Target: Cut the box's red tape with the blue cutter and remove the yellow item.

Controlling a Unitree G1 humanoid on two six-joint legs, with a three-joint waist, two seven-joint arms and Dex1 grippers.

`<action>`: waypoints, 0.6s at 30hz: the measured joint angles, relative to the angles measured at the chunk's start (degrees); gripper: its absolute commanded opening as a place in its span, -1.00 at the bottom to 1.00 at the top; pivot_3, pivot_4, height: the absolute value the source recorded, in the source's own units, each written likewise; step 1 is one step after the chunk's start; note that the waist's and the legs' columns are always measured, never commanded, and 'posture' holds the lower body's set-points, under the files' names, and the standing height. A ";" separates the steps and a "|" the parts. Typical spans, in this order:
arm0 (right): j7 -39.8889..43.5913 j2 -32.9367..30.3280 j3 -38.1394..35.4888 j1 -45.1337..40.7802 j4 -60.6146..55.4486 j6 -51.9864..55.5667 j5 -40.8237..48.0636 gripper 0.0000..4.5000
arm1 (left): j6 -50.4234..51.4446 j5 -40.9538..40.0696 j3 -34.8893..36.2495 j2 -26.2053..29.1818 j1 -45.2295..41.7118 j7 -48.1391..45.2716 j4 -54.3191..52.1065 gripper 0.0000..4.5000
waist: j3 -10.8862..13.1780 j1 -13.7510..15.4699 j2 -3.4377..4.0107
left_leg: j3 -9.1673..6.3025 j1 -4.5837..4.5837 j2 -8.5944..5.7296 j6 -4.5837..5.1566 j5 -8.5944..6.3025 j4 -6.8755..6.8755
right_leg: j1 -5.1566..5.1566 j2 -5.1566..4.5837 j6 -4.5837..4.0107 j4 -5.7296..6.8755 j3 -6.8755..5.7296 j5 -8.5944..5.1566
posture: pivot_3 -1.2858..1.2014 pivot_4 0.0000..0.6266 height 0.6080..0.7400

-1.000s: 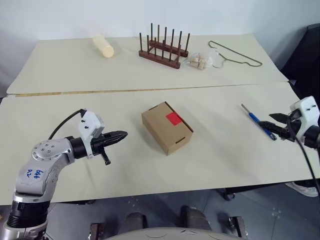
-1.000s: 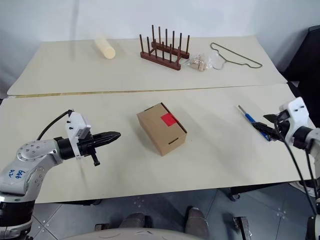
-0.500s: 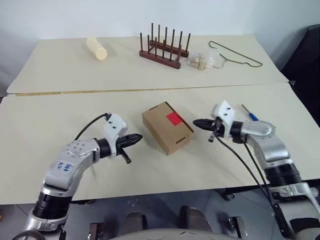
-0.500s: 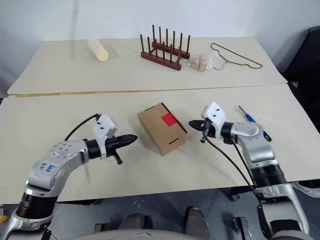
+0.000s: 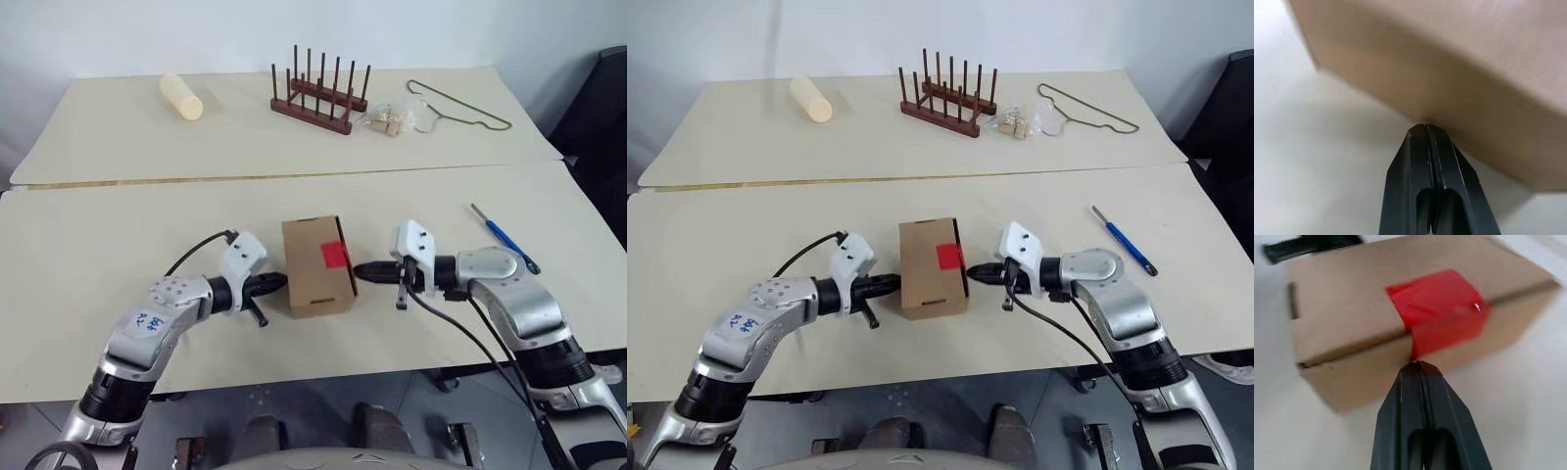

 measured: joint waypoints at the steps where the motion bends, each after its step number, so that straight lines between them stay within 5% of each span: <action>1: -0.02 -0.09 0.02 0.44 -1.00 1.15 0.25 -0.99 | 0.03 -0.15 0.19 0.42 0.30 -0.33 -0.40 -1.00 | 0.00 0.01 0.00 | 0.00 0.01 0.00 0.00 0.00 0.01 | 0.00 0.00 0.00 0.01 0.01 0.00 | 0.03 -0.52 1.00; 13: -0.88 -3.47 0.74 3.85 -5.88 7.56 1.36 -0.99 | 1.88 -2.67 3.12 4.98 3.41 -2.86 -4.65 -1.00 | 0.00 0.12 0.00 | 0.00 0.00 0.00 0.00 0.00 0.03 | -0.01 0.00 -0.01 0.03 0.02 0.00 | 0.03 -0.52 1.00; 18: -2.14 -6.69 -10.05 0.44 -6.09 24.74 12.43 -0.43 | 3.74 -7.89 10.40 12.86 2.19 -9.03 -5.86 -1.00 | 0.02 0.12 -0.03 | 0.00 -0.01 0.02 0.01 0.00 0.03 | -0.02 0.00 -0.02 0.02 0.03 0.01 | 0.03 -0.52 1.00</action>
